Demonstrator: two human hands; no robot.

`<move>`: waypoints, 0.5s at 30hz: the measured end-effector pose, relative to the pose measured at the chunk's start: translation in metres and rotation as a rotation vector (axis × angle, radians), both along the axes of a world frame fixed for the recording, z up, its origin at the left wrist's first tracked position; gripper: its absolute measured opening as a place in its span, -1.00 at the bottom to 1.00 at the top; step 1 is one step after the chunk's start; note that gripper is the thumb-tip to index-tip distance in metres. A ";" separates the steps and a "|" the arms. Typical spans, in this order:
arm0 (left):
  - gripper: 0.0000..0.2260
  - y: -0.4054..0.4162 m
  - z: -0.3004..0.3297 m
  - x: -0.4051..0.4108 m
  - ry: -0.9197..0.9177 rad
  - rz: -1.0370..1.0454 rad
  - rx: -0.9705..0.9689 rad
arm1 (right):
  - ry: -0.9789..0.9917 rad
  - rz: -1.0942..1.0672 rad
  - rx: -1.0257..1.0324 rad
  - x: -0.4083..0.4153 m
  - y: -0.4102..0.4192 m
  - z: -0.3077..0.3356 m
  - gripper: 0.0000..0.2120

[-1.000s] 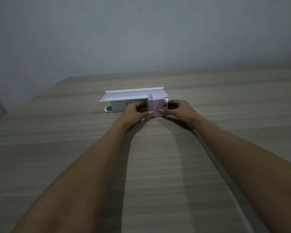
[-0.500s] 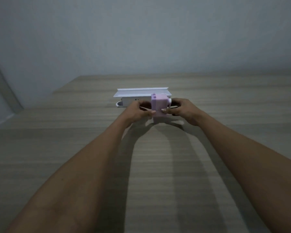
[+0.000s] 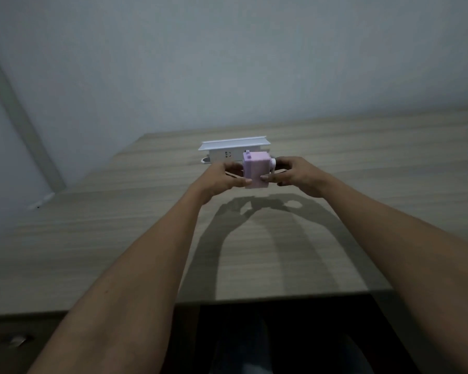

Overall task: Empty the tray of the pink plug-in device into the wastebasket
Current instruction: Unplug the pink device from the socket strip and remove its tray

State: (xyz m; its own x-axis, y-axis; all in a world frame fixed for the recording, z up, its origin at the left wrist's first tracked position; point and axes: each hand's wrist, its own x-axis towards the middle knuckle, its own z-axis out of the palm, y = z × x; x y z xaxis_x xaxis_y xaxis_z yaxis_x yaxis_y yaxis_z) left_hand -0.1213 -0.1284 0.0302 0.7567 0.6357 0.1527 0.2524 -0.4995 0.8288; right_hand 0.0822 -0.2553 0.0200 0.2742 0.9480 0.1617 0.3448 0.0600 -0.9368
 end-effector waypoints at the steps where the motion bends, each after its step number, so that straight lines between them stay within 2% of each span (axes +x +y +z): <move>1: -0.60 -0.008 -0.001 -0.006 -0.006 -0.003 -0.003 | -0.003 0.000 0.003 -0.006 -0.008 -0.001 -0.56; 15: -0.65 -0.069 -0.048 -0.045 -0.016 0.005 -0.123 | 0.013 0.029 -0.034 -0.036 -0.057 -0.048 -0.57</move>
State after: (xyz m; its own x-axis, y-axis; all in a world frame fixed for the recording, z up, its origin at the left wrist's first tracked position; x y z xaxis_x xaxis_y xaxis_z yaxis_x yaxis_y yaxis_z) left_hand -0.1664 -0.1972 -0.0178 0.7513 0.6544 0.0857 0.2408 -0.3927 0.8876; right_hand 0.0467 -0.3123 -0.0280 0.2488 0.9604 0.1255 0.3312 0.0374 -0.9428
